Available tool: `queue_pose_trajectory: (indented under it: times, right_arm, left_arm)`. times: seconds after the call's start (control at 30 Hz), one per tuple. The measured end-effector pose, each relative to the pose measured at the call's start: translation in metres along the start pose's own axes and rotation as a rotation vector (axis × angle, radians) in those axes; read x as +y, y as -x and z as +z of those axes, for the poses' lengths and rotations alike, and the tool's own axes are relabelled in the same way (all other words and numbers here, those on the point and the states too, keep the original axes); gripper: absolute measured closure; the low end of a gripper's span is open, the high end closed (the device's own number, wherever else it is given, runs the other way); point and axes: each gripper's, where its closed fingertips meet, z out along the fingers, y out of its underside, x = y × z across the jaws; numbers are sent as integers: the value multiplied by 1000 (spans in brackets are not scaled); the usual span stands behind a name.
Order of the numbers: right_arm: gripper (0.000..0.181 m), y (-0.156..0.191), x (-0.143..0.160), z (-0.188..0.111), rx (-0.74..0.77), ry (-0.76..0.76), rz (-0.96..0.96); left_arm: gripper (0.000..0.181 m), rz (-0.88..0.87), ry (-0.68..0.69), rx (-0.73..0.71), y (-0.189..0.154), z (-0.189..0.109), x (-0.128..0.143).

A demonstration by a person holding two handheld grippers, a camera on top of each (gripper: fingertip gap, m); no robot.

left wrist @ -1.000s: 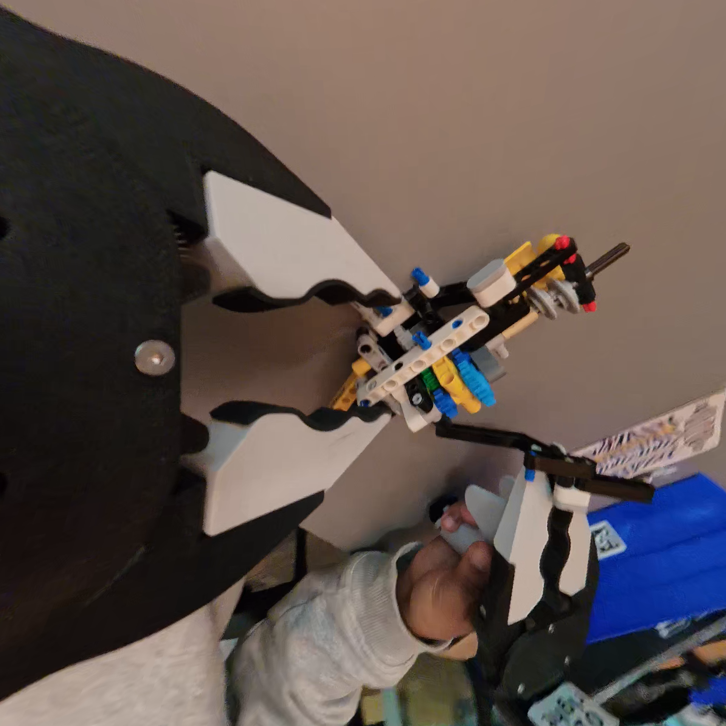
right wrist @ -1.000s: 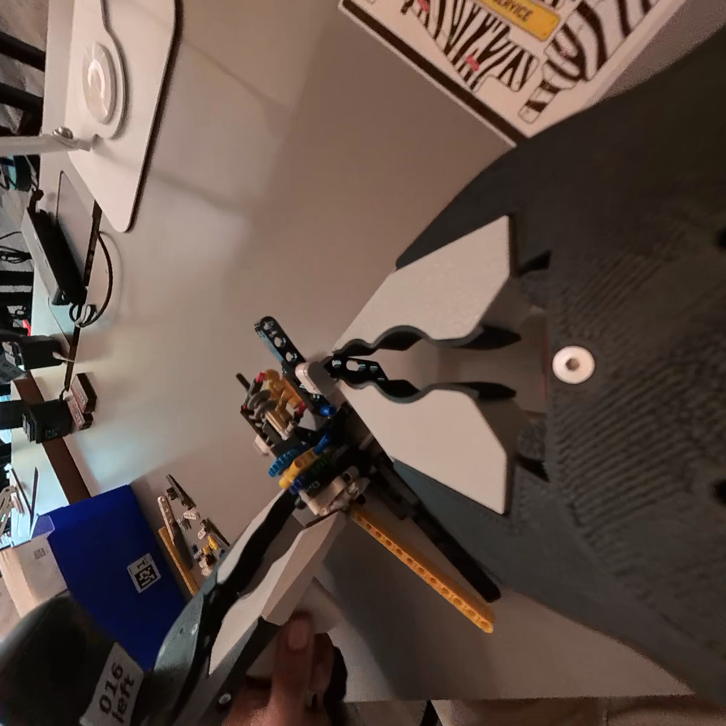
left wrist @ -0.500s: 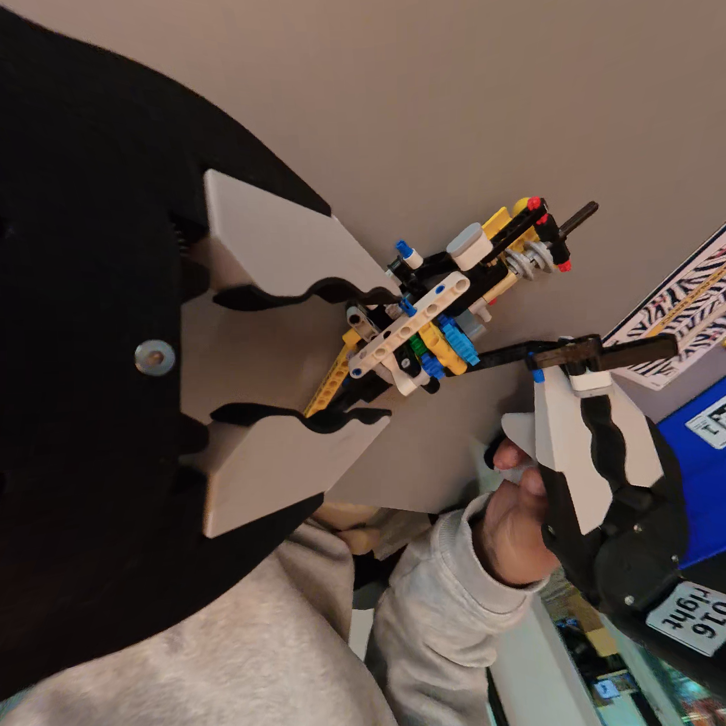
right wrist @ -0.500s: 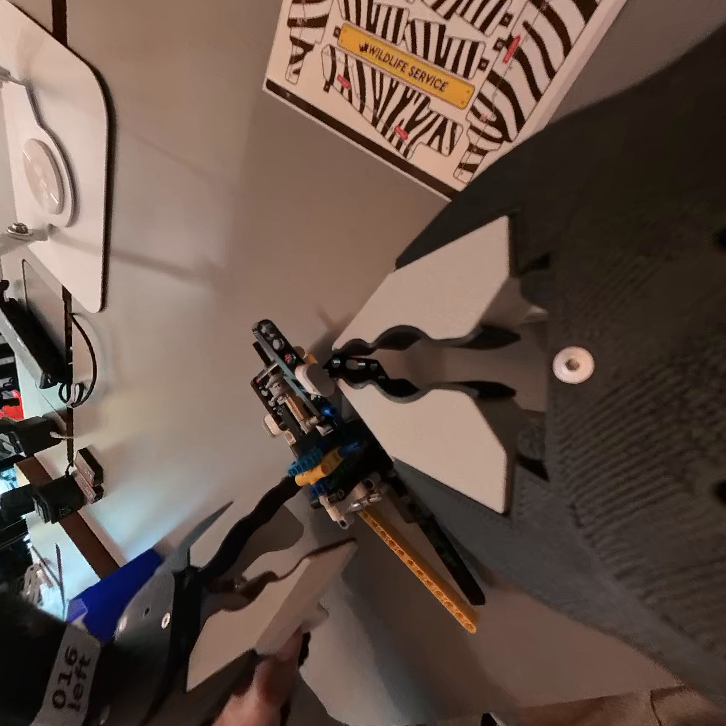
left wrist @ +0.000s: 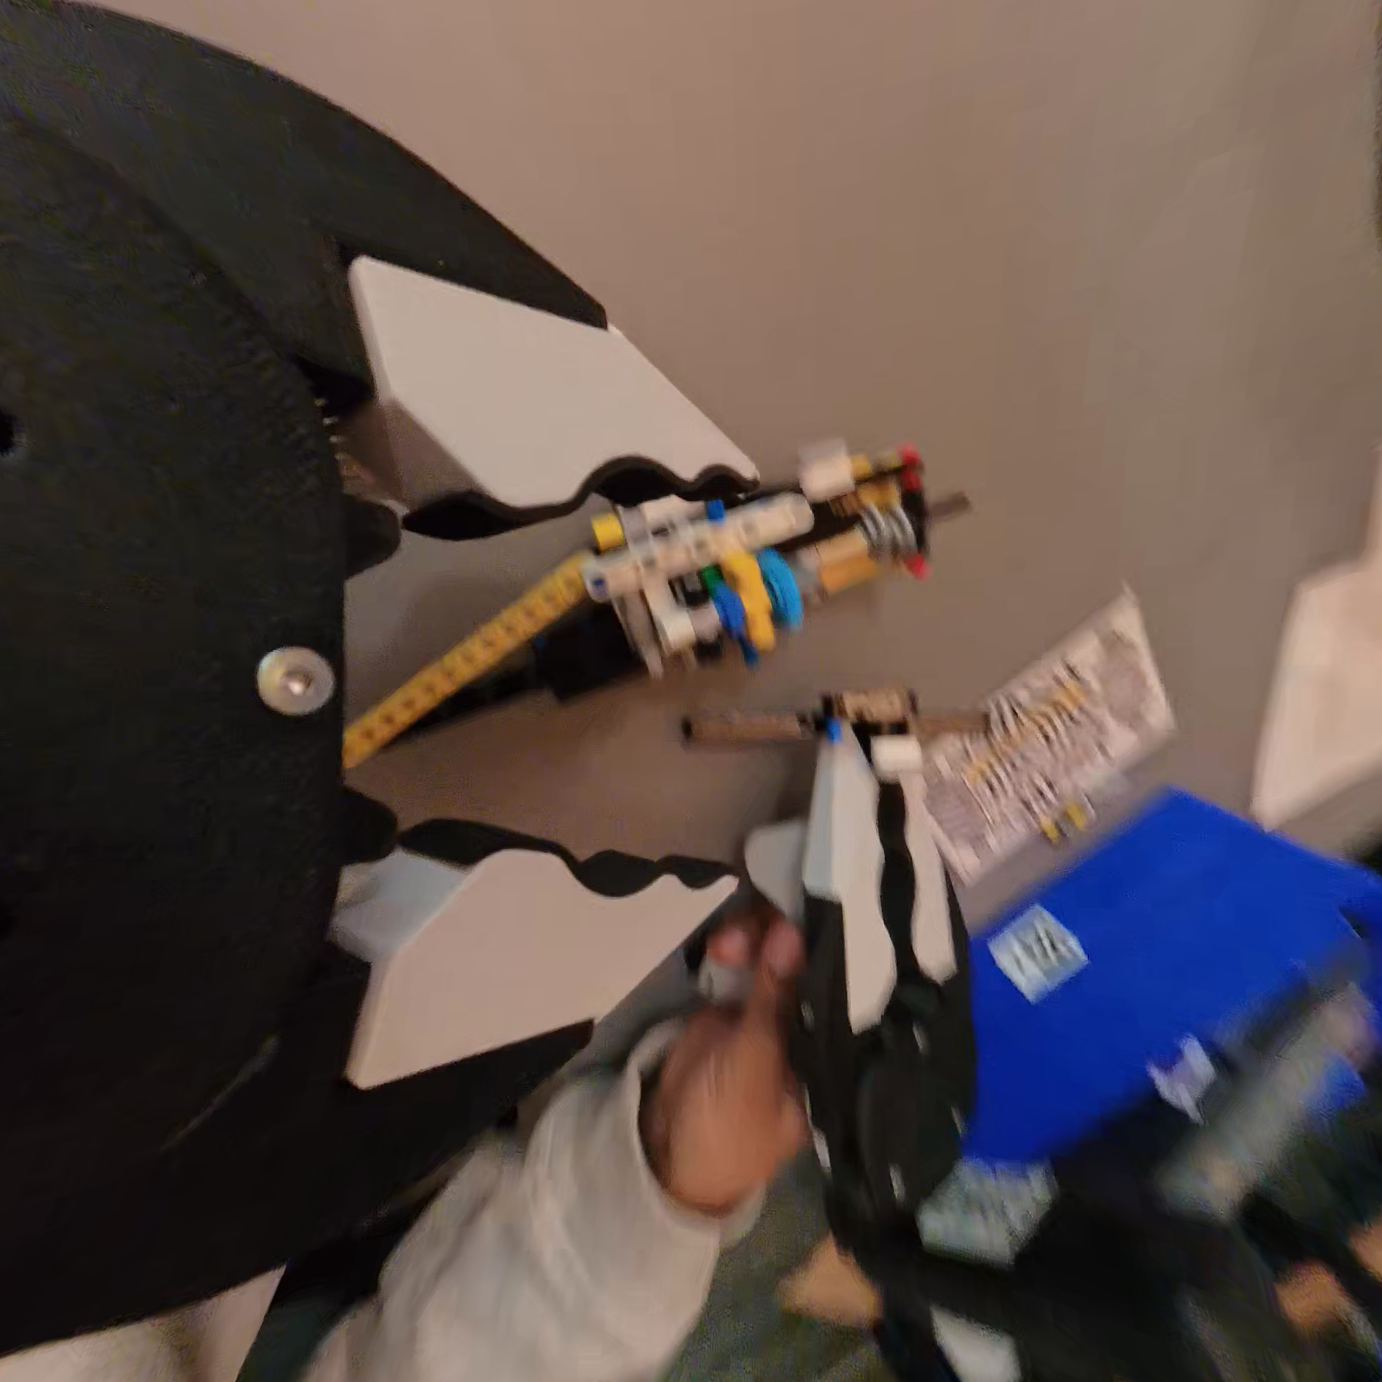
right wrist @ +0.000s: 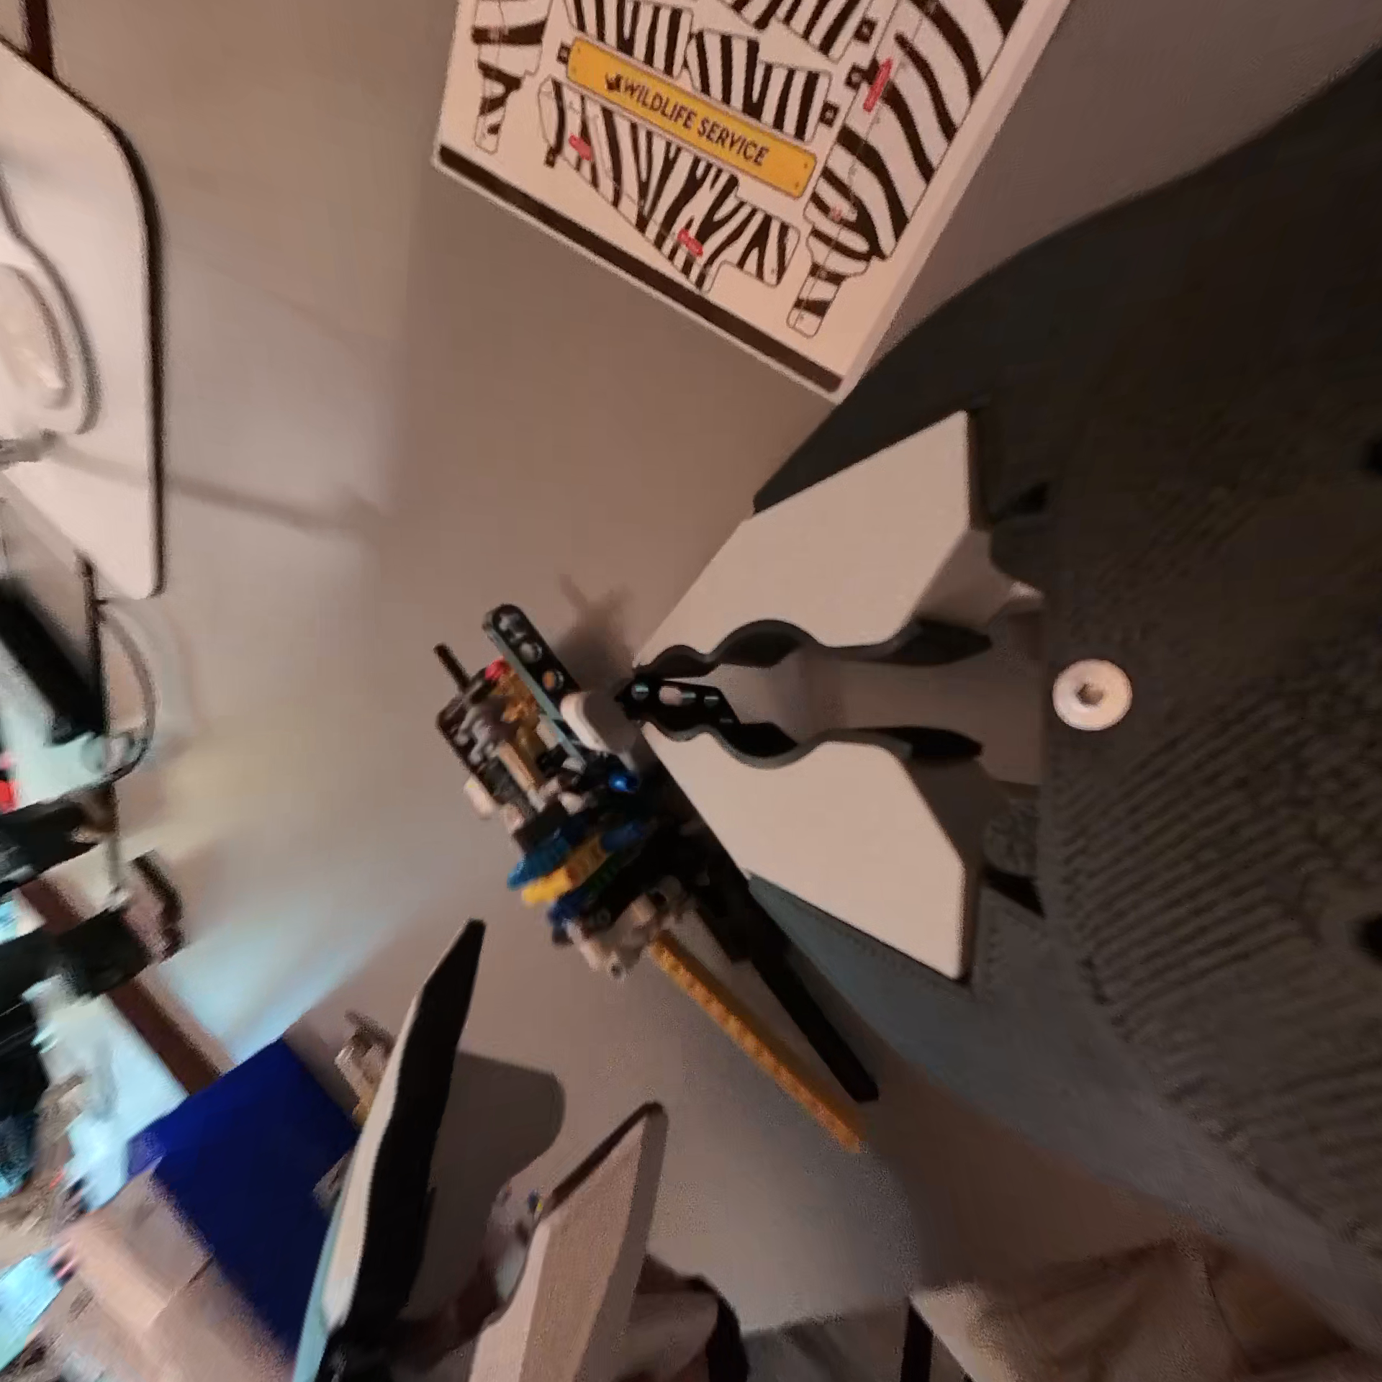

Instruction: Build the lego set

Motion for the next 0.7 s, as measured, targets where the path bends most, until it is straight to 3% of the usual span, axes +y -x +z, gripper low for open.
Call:
queue_pose_trajectory:
  times: [0.07,0.2,0.3,0.4,0.6,0.7]
  right_arm:
    - [175,14,-13,-15,-69,-91,33]
    - [176,49,-47,-52,-262,-307,131]
    - [176,71,-56,-67,-332,-374,121]
    - [175,80,-50,-70,-312,-363,70]
    - [173,91,-30,-78,-341,-288,1]
    - [151,86,-13,-87,-322,-178,-59]
  left_arm:
    - [102,13,-19,132,-32,-6,-3]
    - [105,14,74,217,-58,3,23]
    - [121,-12,16,311,-78,2,21]
    - [162,-26,-61,388,-92,-8,12]
    - [173,7,-30,377,-87,-18,22]
    - [174,-19,-1,398,-82,-23,27]
